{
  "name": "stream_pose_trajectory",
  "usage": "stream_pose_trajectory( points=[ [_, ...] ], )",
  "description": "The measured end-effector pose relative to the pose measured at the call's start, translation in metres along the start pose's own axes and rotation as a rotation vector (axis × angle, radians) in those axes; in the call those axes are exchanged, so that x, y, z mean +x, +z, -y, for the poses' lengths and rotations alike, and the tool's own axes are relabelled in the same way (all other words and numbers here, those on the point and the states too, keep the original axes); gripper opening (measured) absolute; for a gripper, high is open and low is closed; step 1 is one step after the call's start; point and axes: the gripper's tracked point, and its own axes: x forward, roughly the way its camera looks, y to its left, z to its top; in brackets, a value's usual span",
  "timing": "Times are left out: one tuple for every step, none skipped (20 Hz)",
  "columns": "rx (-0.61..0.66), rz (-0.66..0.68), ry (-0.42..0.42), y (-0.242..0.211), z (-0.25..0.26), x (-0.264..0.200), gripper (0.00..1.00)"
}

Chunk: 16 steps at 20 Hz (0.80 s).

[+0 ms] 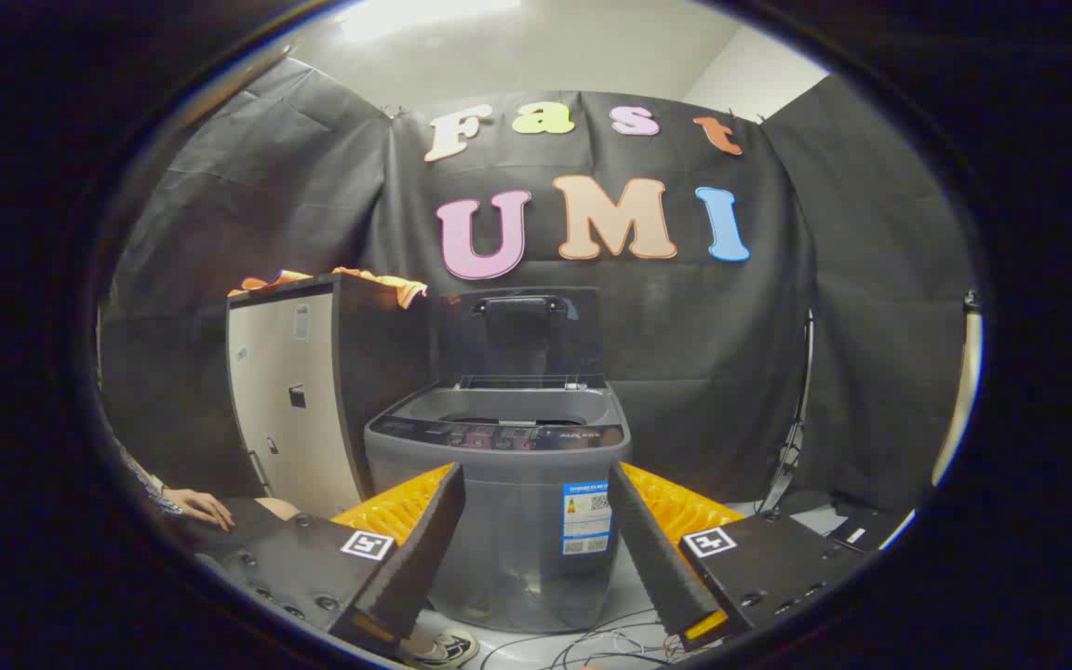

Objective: Put the clothes into the washing machine and then close the washing machine lid.

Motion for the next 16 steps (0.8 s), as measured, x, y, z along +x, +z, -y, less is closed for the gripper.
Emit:
stream_pose_trajectory(
  points=[
    [0.001, 0.000, 0.000, -0.001, 0.000, 0.000, 0.97],
    [0.001, 0.001, 0.000, 0.000, 0.000, 0.000, 0.97],
    [0.000, 0.000, 0.000, 0.000, 0.000, -0.001, 0.97],
    [0.000, -0.001, 0.000, 0.000, 0.000, -0.001, 0.97],
    [0.001, -0.001, 0.000, 0.000, 0.001, 0.000, 0.97],
    [0.001, -0.002, 0.000, 0.000, 0.001, 0.000, 0.97],
    [0.001, -0.002, 0.000, 0.000, 0.001, 0.000, 0.97],
    [0.001, -0.001, 0.000, -0.001, 0.001, 0.000, 0.97],
    [0.001, -0.002, 0.000, 0.000, 0.001, 0.000, 0.97],
    [0.001, -0.002, 0.000, 0.000, 0.001, 0.000, 0.97],
    [0.001, -0.002, 0.000, 0.000, 0.000, 0.000, 0.97],
    [0.001, -0.002, 0.002, 0.000, 0.000, 0.000, 0.97],
    [0.001, -0.004, 0.004, -0.001, 0.000, 0.001, 0.97],
    [0.000, -0.004, 0.009, 0.000, -0.001, 0.002, 0.97],
    [-0.003, -0.005, 0.009, 0.000, -0.002, 0.005, 0.97],
    [-0.008, -0.019, 0.010, -0.003, -0.004, 0.011, 0.97]
  ],
)
